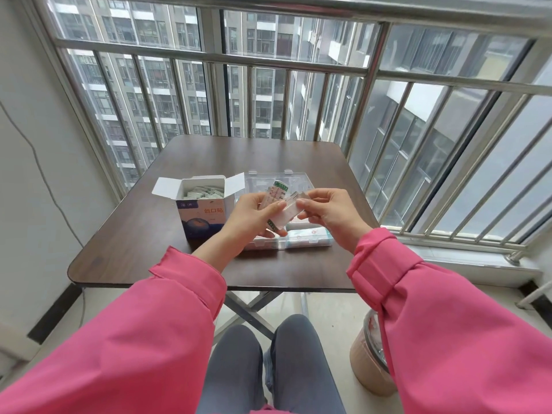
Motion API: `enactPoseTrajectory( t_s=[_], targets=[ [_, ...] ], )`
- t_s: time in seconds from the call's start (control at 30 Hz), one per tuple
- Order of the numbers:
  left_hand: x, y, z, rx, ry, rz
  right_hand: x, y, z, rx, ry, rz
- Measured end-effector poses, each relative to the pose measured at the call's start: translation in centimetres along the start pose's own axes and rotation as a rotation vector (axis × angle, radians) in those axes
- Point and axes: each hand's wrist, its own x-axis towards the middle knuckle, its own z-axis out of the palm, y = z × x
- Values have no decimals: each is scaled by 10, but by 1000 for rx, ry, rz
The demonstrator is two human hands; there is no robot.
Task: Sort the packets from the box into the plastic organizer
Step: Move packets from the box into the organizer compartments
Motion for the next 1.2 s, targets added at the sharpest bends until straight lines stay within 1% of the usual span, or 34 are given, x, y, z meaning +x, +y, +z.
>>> enactPoseTrajectory(
  t_s=[0.17, 0.23, 0.37, 0.43, 0.47, 0.53, 0.67, 0.7, 0.87, 1.03, 1.13, 1.2],
  targets=[
    [7, -3, -3, 118, 25, 1, 1, 3, -7, 9, 17, 20],
    [10, -5, -3, 119, 58, 6, 4, 4, -12, 24, 65, 9],
    [16, -9, -6, 106, 137, 13, 17, 8, -27, 161, 149, 21],
    [18, -11, -7, 99, 156, 7, 26, 11, -35, 137, 171, 41],
    [20, -11, -7, 92, 166, 4, 30, 13, -36, 89, 167, 38],
    [22, -11, -6, 83, 175, 1, 34, 16, -39, -96, 125, 29],
    [27, -13, -4, 85, 162, -3, 48, 21, -42, -608, 13, 19],
    [28, -14, -4, 90, 158, -6, 51, 21, -42, -697, -4, 3],
    [34, -17, -6, 94, 141, -7, 57, 23, -33, -787, -78, -60],
    [38, -19, -8, 101, 140, -14, 64, 27, -22, -950, -120, -128],
    [38, -17, -6, 93, 139, -19, 65, 32, -19, -1071, -124, -163],
    [38, -17, -5, 81, 133, -12, 64, 31, -17, -1059, -67, -206]
  ],
)
